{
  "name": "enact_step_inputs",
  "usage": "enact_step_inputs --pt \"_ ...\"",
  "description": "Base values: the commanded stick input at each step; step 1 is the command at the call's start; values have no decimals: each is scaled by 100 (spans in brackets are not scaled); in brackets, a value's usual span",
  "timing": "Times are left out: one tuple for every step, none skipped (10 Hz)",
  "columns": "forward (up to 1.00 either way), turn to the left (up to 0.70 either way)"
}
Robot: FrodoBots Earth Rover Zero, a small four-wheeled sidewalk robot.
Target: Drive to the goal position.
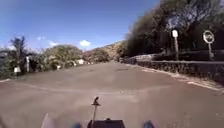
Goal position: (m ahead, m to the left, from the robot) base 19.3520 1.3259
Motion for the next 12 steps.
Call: enact_step_inputs --pt "50 0" --pt "50 0" --pt "50 0" --pt "50 0" --pt "50 0" --pt "50 0" --pt "50 0" --pt "50 0" --pt "50 0" --pt "50 0" --pt "50 0" --pt "50 0"
